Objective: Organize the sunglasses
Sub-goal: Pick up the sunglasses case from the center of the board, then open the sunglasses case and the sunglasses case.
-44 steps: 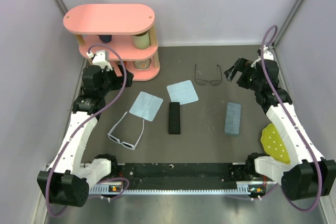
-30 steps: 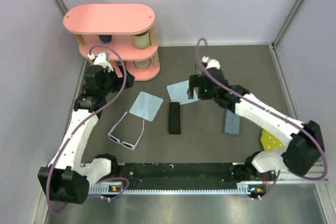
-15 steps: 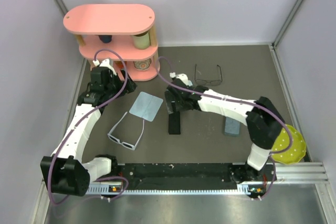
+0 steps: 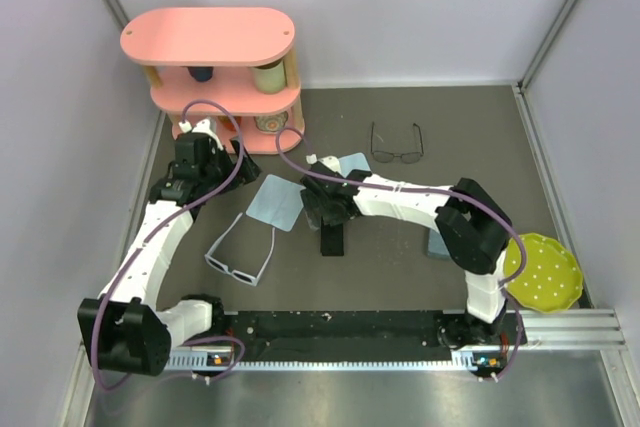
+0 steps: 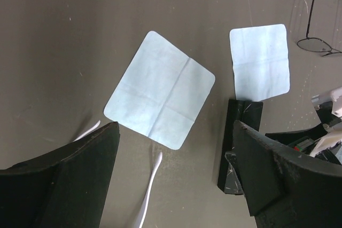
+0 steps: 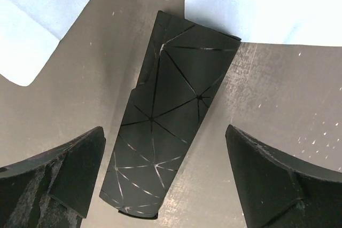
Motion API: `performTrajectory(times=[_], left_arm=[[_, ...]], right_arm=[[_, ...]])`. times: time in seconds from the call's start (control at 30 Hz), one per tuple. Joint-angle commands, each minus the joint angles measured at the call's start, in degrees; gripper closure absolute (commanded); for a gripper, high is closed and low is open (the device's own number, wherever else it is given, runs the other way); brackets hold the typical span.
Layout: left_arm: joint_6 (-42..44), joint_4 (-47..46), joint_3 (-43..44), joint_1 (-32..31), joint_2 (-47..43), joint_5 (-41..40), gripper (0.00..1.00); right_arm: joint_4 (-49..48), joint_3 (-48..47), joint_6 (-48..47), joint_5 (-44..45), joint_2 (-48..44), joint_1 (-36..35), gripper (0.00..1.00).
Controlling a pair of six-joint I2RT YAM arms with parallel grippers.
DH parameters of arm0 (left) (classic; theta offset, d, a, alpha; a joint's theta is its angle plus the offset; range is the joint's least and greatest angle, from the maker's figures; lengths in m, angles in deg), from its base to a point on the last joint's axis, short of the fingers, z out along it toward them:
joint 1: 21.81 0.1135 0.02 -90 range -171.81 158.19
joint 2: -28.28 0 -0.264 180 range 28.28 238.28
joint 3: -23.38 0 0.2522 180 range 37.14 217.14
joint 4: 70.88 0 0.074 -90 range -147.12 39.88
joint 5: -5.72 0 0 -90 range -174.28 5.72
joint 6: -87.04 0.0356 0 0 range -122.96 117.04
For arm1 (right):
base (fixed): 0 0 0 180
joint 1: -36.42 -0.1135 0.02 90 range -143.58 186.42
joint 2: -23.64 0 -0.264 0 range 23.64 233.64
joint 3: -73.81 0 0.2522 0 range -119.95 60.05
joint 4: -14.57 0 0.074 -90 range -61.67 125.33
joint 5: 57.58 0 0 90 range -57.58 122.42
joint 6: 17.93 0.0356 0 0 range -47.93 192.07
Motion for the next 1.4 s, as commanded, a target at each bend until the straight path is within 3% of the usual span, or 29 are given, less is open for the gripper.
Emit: performTrajectory(times=[0.0,0.33,0.63,0.73,0.8,1.1,1.27,1.37], left_arm=[[-0.8,-0.6,-0.7,0.0,-0.8,0.6,0.10],[-0.5,-0.4,-1.0,0.0,0.5,1.4,0.10],[0.9,-2.0,-2.0,0.0,3.5,7.5,0.10],[0.5,-3.6,-2.7,0.0,4.9,12.5,0.10],[0.2,-6.5,-3.9,0.0,5.3,16.4,0.11],[-3.7,-20.1,-10.4,-0.2,4.5,30.7,0.10],[-7.3,-27.3,-12.1,-0.9,3.5,36.5,0.09],[-10.9,-36.2,-13.7,-1.3,2.8,40.5,0.09]], right_arm=[[1.4,-2.1,2.0,-0.5,1.8,-1.7,0.08],[5.1,-4.2,4.5,5.1,5.0,-3.0,0.20],[4.2,-1.5,1.6,9.7,1.2,-3.0,0.56],[3.0,-0.9,0.5,8.8,0.4,-3.0,0.71],[1.6,-0.3,-1.0,8.0,-0.4,-2.9,0.76],[-5.5,5.5,-6.6,-7.8,-11.7,2.9,1.00],[-7.0,5.6,-10.6,-14.2,-17.2,4.8,1.00],[-7.7,4.8,-11.4,-17.5,-19.7,5.0,1.00]])
